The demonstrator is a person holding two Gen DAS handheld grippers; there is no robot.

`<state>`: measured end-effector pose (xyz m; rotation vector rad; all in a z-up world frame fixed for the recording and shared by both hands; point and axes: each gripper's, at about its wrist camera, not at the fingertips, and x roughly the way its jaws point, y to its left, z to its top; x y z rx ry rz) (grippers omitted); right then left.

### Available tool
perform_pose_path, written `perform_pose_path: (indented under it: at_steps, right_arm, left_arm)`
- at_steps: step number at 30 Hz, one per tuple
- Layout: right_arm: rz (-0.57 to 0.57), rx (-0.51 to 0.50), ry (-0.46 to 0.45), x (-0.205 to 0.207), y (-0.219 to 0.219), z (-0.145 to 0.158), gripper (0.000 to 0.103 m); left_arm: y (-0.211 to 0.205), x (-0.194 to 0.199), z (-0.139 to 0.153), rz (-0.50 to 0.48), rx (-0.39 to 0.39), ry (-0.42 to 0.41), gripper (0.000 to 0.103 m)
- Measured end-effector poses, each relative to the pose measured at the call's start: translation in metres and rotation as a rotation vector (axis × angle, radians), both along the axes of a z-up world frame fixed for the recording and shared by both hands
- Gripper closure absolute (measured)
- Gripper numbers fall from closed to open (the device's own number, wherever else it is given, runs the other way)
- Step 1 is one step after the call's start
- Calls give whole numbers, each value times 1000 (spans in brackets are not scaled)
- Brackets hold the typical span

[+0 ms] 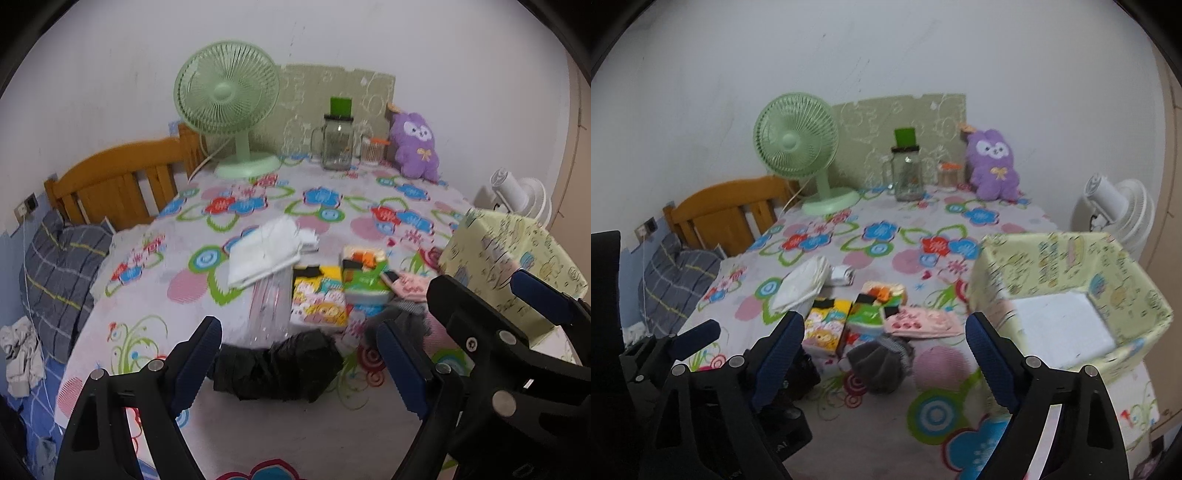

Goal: Organize soft objects
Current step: 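Grasp the black plastic bag with left tool while right grasps grey pouch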

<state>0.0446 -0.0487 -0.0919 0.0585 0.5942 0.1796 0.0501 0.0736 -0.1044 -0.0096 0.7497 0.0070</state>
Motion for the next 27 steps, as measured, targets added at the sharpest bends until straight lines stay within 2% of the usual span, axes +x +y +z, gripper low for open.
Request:
perform_pose_path:
  at_steps: [9, 14, 19, 24, 27]
  right_arm:
    - [24, -13, 80, 16, 14, -29, 17]
    - [22, -10, 152, 30, 16, -49, 20]
    - [20, -4, 189, 41, 17, -61, 20]
    - [11, -8, 211, 49, 18, -70, 20]
    - [14, -20, 222, 53, 21, -74, 26]
  left_arm:
    - [5, 12, -32, -3, -24, 73, 16]
    - [6, 19, -47, -1, -29, 112, 21]
    - [5, 21, -51, 12, 4, 94, 22]
    - [7, 22, -53, 26, 20, 90, 31]
    - [8, 23, -54, 40, 44, 86, 40]
